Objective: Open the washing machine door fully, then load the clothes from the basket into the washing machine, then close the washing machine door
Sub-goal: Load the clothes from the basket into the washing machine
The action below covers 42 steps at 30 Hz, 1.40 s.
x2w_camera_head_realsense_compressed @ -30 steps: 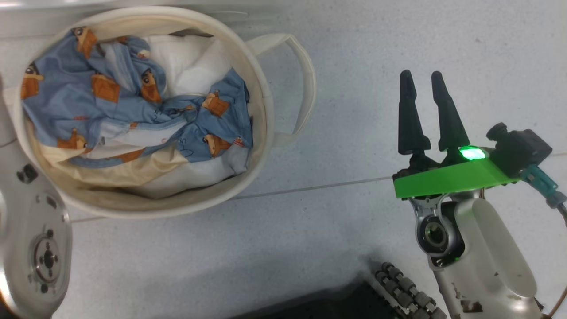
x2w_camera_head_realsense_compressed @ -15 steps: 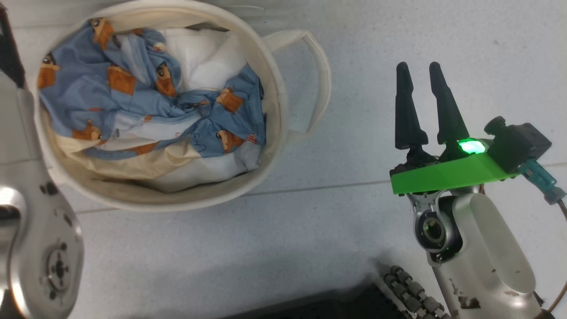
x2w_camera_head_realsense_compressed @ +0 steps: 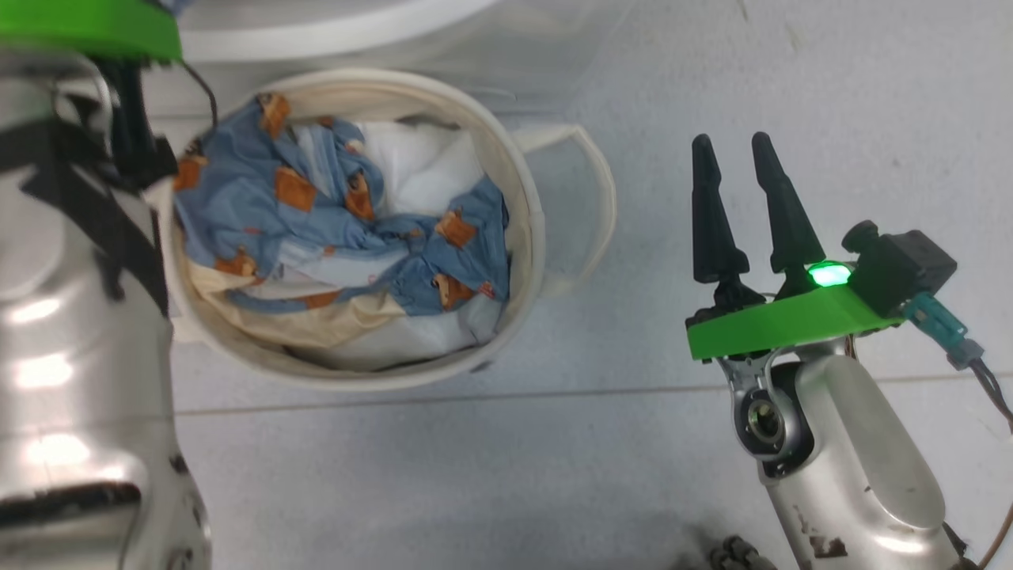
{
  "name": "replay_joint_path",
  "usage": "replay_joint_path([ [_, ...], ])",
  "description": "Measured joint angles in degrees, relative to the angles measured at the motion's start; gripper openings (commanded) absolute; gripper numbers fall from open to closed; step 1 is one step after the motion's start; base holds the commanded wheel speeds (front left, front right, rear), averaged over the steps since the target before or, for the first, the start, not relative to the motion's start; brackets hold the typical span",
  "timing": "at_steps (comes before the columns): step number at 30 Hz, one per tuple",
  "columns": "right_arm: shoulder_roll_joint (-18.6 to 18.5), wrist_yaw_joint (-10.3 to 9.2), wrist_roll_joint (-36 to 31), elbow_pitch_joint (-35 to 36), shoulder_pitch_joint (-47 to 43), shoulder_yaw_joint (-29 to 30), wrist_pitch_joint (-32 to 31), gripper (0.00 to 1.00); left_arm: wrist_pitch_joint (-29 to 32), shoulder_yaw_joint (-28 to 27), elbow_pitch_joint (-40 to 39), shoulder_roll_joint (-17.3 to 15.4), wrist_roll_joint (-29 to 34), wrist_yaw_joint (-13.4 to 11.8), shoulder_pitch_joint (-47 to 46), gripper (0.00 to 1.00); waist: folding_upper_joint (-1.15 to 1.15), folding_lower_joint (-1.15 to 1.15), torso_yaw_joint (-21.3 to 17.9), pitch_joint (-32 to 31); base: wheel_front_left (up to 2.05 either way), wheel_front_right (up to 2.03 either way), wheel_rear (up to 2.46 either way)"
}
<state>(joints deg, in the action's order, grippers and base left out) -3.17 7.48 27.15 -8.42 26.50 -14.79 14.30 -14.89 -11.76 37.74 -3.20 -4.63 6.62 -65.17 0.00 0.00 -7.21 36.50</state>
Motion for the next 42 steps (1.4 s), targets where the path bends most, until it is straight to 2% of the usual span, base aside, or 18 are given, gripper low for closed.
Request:
replay_joint_path([
  [9,0.0,0.00,0.0,-2.0,-3.6,0.2,0.0,1.00,0.0,2.1,-6.2,1.4,-0.2,0.5,14.8,1.00,0.00,0.00,1.3,-7.2,0.00,0.00,0.00],
  [16,0.0,0.00,-1.0,-3.2,-6.8,1.1,0.0,1.00,0.0,7.6,-12.3,1.6,-2.4,0.5,29.5,1.00,0.00,0.00,2.9,-13.7,0.00,0.00,0.00],
  [19,0.0,0.00,-1.0,-3.3,-8.3,1.3,0.0,1.00,0.1,12.9,-15.7,1.5,-1.5,-1.6,36.7,1.00,0.00,0.00,4.4,-16.6,0.00,0.00,0.00],
  [22,0.0,0.00,-1.0,-3.5,-9.3,1.5,0.0,1.00,0.2,15.4,-18.3,1.5,-2.7,-3.3,40.7,1.00,0.00,-0.01,5.6,-18.1,0.00,0.00,0.00],
  [28,0.0,0.00,-1.4,-4.1,-11.1,1.6,0.0,1.00,0.2,17.6,-21.7,1.4,-5.1,-6.0,45.2,1.00,0.00,-0.01,7.4,-21.0,0.00,0.00,0.00],
  [42,0.0,0.00,-1.4,-4.2,-11.8,1.4,0.0,1.00,0.2,18.3,-22.0,1.4,-5.5,-6.6,46.3,1.00,0.00,-0.01,7.5,-21.6,0.00,0.00,0.00],
])
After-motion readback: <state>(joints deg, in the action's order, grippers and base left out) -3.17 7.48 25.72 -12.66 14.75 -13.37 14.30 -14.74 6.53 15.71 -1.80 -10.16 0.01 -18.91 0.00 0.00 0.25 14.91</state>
